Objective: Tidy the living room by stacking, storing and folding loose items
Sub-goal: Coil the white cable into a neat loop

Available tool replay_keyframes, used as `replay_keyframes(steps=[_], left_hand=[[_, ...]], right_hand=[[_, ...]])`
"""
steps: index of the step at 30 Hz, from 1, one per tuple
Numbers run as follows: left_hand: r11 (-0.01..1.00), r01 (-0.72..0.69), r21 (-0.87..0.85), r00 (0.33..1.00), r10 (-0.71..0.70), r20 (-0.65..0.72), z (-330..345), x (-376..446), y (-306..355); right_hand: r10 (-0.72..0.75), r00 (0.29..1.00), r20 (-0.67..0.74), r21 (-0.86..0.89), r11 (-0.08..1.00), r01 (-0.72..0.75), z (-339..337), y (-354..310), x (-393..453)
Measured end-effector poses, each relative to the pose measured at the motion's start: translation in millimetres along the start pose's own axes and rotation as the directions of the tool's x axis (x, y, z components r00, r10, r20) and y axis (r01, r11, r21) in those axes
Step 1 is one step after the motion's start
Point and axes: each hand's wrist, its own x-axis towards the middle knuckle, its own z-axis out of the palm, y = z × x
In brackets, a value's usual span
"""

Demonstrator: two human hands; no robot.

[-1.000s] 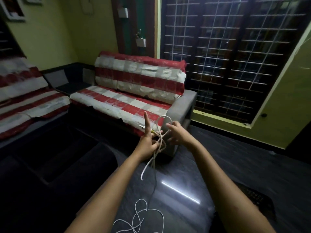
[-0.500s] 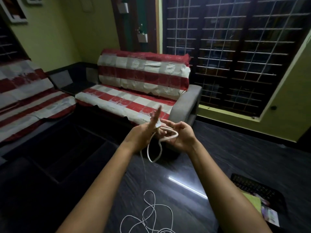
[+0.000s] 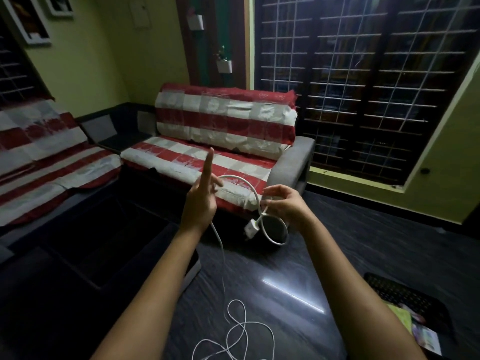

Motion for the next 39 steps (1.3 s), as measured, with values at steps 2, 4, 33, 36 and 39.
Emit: replay_keyframes(steps=[2, 4, 33, 36, 39], left_hand=[[0.988, 0.087, -0.128, 0.996, -0.084, 0.032, -2, -5, -6], [0.956, 0.256, -0.147, 0.962, -0.235, 0.141, -4, -11, -15], [0.35, 0.543, -0.763, 0.724, -0.655, 0.215, -13, 63, 22], [0.051, 0.461, -0.886, 0.615, -0.738, 0.278, -3, 47, 19], [-0.029, 0.449, -0.893, 0.566, -0.764, 0.309, 15, 25, 22]], right_hand=[[-0.046, 0.981, -0.188, -0.031, 0.999, 0.041, 4, -1, 1], [-0.044, 0.954, -0.297, 0.103, 0.992, 0.078, 6, -7, 1], [-0.137, 0.965, 0.224, -0.295, 0.934, 0.201, 36, 5, -15], [-0.215, 0.956, 0.199, -0.016, 0.975, 0.223, 53, -9, -17], [-0.272, 0.941, 0.2, 0.046, 0.962, 0.269, 76, -31, -18]])
